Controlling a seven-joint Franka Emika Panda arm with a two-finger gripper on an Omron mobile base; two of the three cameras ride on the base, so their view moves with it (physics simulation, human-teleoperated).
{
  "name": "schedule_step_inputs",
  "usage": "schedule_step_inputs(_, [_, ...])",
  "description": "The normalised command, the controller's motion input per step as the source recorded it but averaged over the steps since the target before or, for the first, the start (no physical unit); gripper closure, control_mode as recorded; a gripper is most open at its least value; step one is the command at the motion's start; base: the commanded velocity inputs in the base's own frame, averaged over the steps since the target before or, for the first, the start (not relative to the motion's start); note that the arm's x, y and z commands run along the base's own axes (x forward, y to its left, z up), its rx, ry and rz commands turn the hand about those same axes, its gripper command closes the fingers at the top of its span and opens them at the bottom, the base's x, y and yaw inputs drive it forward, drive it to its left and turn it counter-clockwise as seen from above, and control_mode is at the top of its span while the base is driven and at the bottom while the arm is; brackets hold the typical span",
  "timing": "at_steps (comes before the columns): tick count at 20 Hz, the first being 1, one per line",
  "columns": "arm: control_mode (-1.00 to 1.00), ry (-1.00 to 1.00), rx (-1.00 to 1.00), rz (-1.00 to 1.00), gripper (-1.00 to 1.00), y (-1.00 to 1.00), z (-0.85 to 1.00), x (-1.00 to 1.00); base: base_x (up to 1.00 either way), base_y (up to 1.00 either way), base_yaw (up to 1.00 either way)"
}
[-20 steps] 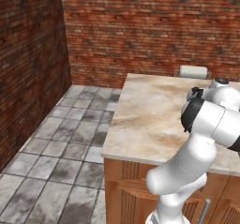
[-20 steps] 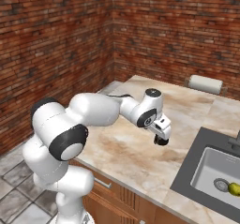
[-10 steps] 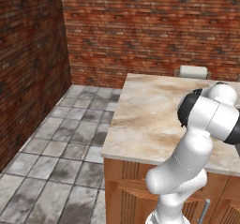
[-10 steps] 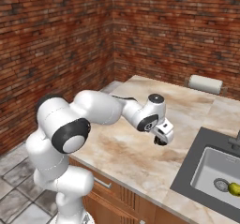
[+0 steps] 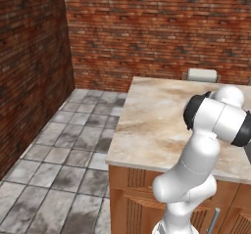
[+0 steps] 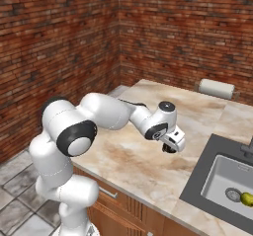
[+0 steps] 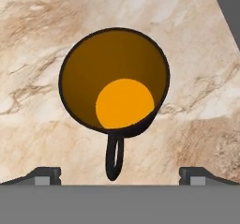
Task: Clear the mugs and bowl far away from the sink.
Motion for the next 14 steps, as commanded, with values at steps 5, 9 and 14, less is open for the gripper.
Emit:
schedule_step_inputs(5, [-1.00, 0.02, 0.00, 0.02, -1.00, 0.00, -0.01, 0.13, 0.00, 0.00, 0.00])
schedule_step_inputs(9, [-1.00, 0.08, 0.00, 0.00, -1.00, 0.00, -0.01, 0.17, 0.00, 0.00, 0.00])
schedule_step_inputs(14, [-1.00, 0.02, 0.00, 0.00, -1.00, 0.00, -0.13, 0.03, 0.00, 0.00, 0.00])
